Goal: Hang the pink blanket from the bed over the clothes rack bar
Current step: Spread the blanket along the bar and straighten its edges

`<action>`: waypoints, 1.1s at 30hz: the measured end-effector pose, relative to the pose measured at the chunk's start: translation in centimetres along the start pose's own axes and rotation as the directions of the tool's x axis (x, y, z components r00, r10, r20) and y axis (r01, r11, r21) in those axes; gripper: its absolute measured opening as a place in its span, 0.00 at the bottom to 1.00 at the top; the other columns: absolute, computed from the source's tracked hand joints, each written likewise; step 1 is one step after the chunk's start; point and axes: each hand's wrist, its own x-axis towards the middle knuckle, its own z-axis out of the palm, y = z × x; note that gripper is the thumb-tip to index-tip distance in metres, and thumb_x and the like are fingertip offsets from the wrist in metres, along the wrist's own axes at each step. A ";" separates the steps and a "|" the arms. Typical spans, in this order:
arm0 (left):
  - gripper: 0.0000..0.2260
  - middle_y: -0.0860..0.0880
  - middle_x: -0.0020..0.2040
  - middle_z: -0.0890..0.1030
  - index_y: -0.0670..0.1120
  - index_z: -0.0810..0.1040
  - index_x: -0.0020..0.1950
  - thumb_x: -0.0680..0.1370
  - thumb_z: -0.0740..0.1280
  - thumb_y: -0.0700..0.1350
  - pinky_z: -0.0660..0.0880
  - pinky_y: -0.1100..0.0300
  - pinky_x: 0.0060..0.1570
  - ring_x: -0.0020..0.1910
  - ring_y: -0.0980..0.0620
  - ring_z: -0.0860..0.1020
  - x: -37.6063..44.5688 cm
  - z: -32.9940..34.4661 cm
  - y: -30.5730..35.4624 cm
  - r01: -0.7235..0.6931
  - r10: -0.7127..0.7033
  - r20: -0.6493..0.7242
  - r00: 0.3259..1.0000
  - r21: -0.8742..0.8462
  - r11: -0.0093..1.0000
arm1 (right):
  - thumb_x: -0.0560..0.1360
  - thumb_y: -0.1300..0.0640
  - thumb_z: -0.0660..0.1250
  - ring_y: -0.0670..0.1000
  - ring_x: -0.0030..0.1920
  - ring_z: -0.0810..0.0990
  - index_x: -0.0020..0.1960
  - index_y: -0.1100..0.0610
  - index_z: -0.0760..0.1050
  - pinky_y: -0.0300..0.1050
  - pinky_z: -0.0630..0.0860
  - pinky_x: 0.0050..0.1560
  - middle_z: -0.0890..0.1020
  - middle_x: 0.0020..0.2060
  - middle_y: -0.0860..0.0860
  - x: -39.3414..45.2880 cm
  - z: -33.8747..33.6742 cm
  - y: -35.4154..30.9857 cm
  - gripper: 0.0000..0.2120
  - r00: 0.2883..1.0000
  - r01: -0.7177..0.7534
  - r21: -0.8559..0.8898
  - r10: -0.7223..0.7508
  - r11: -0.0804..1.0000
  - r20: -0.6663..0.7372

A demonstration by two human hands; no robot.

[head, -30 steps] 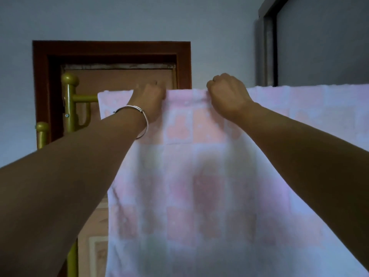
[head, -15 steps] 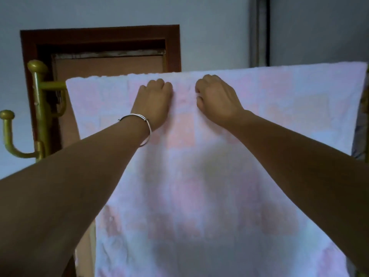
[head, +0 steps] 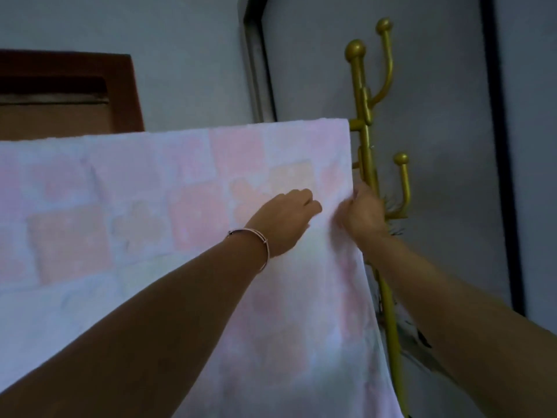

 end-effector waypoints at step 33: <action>0.13 0.35 0.55 0.80 0.38 0.74 0.60 0.78 0.58 0.36 0.74 0.51 0.52 0.52 0.37 0.78 1.4 7.7 8.0 0.100 0.010 0.280 0.960 -0.377 0.921 | 0.77 0.58 0.58 0.54 0.34 0.76 0.39 0.63 0.74 0.46 0.75 0.37 0.77 0.34 0.58 -3.8 0.3 7.3 0.12 0.974 -0.151 0.198 0.112 0.969 0.195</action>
